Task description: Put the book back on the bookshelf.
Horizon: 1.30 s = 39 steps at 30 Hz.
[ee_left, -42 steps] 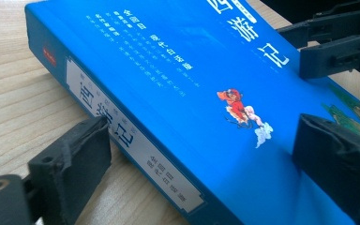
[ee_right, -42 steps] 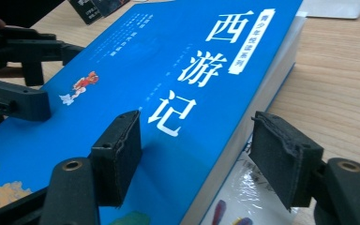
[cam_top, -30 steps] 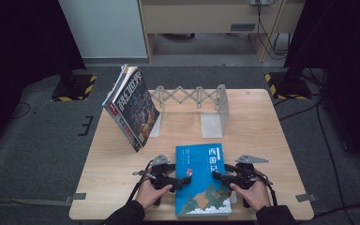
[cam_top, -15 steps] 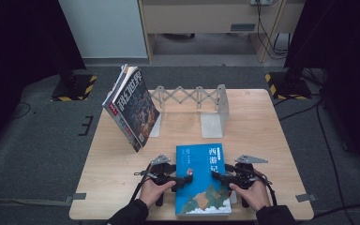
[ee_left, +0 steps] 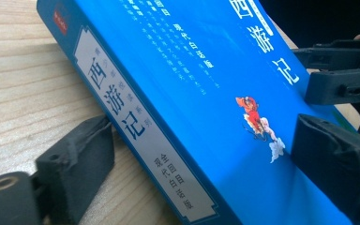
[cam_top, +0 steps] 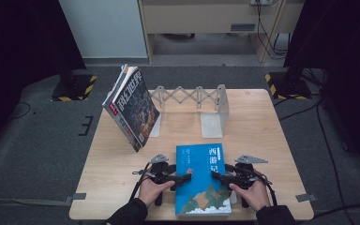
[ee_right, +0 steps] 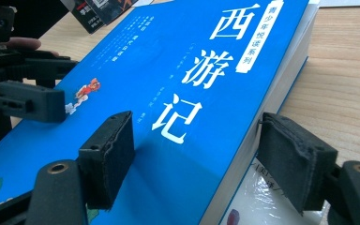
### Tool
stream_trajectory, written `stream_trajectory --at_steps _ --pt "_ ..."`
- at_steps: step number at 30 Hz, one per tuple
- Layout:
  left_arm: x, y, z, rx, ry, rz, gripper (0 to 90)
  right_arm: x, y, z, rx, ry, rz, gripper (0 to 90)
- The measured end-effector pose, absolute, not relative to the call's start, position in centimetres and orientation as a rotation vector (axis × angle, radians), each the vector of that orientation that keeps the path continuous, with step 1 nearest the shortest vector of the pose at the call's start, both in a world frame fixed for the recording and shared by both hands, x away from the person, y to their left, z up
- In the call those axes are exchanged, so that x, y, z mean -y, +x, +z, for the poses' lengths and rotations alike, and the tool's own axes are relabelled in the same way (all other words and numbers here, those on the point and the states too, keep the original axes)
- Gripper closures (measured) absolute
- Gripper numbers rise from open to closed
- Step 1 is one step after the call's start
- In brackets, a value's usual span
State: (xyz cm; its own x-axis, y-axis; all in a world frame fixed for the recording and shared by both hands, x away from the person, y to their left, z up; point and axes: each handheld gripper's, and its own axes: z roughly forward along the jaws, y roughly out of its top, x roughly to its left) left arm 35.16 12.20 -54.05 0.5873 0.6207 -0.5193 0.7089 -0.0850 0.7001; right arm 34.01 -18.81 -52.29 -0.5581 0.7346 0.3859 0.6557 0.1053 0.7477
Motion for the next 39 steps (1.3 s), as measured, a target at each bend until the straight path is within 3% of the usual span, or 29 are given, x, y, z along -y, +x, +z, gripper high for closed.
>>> stream_trajectory --at_steps 13,24,39 --pt "-12.6 35.5 -53.6 -1.120 1.769 -0.182 17.2 18.9 34.1 -52.4 -2.273 1.436 1.475 27.6" --pt "-12.8 35.2 -52.0 -1.062 1.734 -0.197 35.0 19.1 34.1 -52.4 -2.264 1.437 1.476 28.5" --pt "-11.3 35.4 -52.1 -1.096 1.761 -0.232 32.8 18.9 34.2 -52.3 -2.245 1.438 1.481 32.5"
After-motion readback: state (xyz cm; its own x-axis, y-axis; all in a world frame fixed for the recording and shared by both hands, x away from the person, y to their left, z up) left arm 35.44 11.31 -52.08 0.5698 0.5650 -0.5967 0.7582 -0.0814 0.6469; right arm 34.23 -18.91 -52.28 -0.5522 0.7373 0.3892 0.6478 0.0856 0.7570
